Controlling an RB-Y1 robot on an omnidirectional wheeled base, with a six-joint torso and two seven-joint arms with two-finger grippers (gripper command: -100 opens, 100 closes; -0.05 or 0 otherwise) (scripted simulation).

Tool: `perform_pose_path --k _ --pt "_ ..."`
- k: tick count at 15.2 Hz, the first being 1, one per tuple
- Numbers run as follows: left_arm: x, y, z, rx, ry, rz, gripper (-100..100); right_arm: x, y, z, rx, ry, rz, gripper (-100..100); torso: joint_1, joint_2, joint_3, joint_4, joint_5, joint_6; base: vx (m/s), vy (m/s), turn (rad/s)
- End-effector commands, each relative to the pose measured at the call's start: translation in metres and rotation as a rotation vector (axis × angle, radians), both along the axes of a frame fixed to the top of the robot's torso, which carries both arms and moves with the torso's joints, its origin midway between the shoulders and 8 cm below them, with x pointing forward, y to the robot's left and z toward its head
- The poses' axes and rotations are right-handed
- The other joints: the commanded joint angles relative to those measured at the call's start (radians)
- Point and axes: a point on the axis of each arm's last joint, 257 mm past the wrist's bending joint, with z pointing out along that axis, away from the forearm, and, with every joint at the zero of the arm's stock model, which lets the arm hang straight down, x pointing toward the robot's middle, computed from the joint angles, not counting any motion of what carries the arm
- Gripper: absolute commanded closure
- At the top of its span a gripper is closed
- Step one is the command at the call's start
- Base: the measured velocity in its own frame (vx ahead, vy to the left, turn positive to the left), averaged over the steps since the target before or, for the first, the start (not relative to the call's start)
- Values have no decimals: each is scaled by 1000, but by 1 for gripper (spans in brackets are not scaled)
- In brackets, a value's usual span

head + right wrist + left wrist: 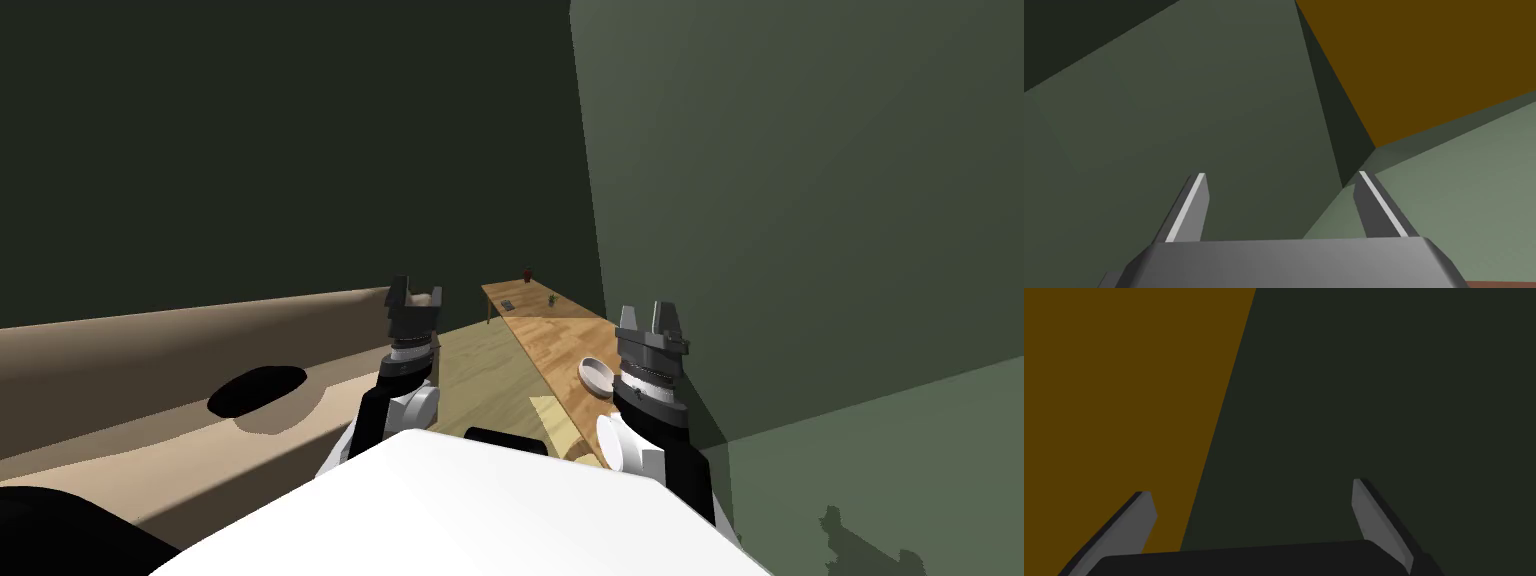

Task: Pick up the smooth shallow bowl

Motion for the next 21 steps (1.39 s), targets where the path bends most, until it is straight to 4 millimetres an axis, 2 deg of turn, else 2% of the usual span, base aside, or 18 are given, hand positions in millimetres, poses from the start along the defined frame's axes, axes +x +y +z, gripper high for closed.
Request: perform_pose_path --k 1,2,6,7,8,9,10,11,12,13,14,15,16,17,18,19,20,21 --pt "0 0 0 0 0 0 0 7 7 -10 -40 30 21 -100 0 0 0 0 0 0 -23 34 63" --pt "0 0 0 0 0 0 0 7 7 -10 -40 30 21 -100 1 1 0 0 0 0 -40 59 60" --pt "0 0 0 0 0 0 0 22 21 -34 -124 100 63 -100 3 3 1 1 1 0 -35 41 54" --pt "0 0 0 0 0 0 0 22 21 -34 -124 100 63 -100 2 2 1 0 0 0 -21 11 50" --pt "0 0 0 0 0 0 0 28 26 -46 -159 130 78 -100 1 2 1 0 0 0 -14 6 63" --pt "0 0 0 0 0 0 0 28 26 -46 -160 130 79 -100 0 2 1 0 0 0 -10 2 47" --pt "0 0 0 0 0 0 0 34 31 -60 -198 164 95 -100 0 1 1 0 0 0 -8 -1 63" --pt "0 0 0 0 0 0 0 34 31 -60 -199 164 95 -100 0 1 1 0 0 0 -6 -2 60" --pt "0 0 0 0 0 0 0 40 35 -74 -234 200 110 -100 0 1 0 0 0 0 -5 -3 75" --pt "0 0 0 0 0 0 0 40 36 -75 -241 201 112 -100 -1 1 0 0 0 0 -5 -6 60" --pt "0 0 0 0 0 0 0 46 39 -91 -274 238 125 -100 -1 0 0 0 0 0 -4 -7 69" --pt "0 0 0 0 0 0 0 46 40 -91 -286 240 129 -100 -1 0 0 0 0 0 -3 -7 65" --pt "0 0 0 0 0 0 0 51 43 -109 -317 279 140 -100 -1 0 0 0 0 0 -1 -9 88" --pt "0 0 0 0 0 0 0 51 44 -110 -334 282 145 -100 -1 0 0 0 0 0 0 -12 81" --pt "0 0 0 0 0 0 0 55 45 -128 -368 324 156 -100 -2 0 0 0 0 0 1 -14 103" --pt "0 0 0 0 0 0 0 55 46 -129 -384 326 161 -100 -2 0 0 0 0 0 3 -15 85" --pt "0 0 0 0 0 0 0 59 46 -149 -415 369 170 -100 -2 0 0 0 0 0 5 -16 96" --pt "0 0 0 0 0 0 0 59 47 -150 -437 372 176 -100 -2 0 0 0 0 0 4 -18 77"
